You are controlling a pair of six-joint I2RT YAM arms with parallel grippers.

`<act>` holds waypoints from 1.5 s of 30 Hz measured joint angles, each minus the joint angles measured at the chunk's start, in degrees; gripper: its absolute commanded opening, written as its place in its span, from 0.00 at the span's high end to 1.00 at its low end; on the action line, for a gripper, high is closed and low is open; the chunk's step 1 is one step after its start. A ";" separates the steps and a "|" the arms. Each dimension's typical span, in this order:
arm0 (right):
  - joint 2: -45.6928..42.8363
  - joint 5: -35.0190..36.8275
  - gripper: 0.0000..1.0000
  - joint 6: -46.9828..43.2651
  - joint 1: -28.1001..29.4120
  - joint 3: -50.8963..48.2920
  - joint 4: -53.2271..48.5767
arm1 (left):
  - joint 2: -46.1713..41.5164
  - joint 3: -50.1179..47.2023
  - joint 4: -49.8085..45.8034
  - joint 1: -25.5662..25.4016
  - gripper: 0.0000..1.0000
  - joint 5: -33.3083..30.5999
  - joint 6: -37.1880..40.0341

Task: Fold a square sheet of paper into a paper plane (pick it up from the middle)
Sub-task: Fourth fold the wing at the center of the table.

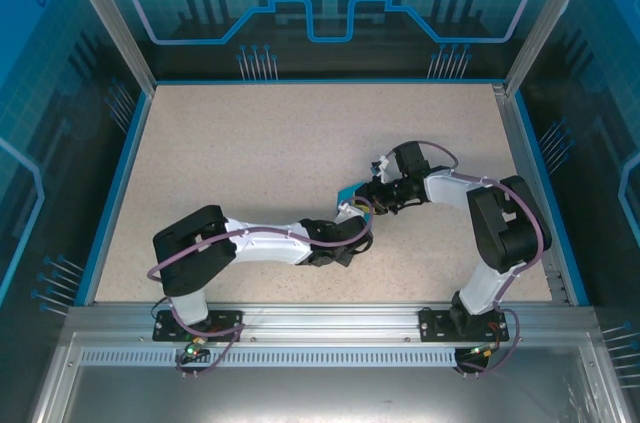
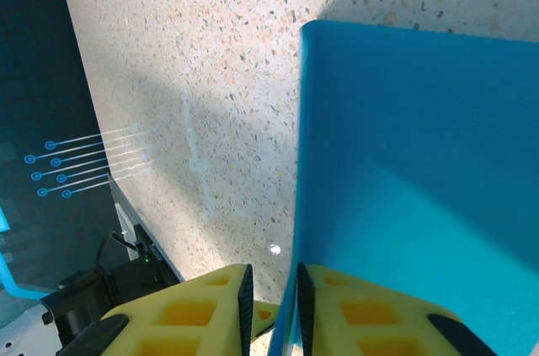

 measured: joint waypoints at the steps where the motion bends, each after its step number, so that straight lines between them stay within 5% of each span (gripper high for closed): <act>1: 0.00 0.00 0.77 0.00 0.00 0.00 0.02 | 0.04 0.00 0.00 0.00 0.79 -0.02 -0.09; 6: 0.00 0.00 0.75 -0.02 -0.02 0.00 -0.09 | 0.04 0.00 0.00 0.00 0.90 -0.09 -0.15; 11: -1.55 0.50 0.63 -1.01 -1.27 -0.09 -1.36 | 0.04 -0.02 0.44 0.35 0.94 0.87 -0.17; 18: -11.72 2.21 0.50 -4.02 -6.54 -3.74 -4.15 | -2.05 -5.49 8.59 6.12 0.94 12.20 -0.39; 31: -18.12 1.64 0.81 -6.10 -2.62 -8.46 -4.28 | -1.88 -8.90 18.53 15.02 0.93 33.38 -2.82; 45: -8.52 1.81 0.88 -1.27 3.91 -8.52 4.46 | -0.04 -11.69 25.44 19.61 0.93 43.21 -8.66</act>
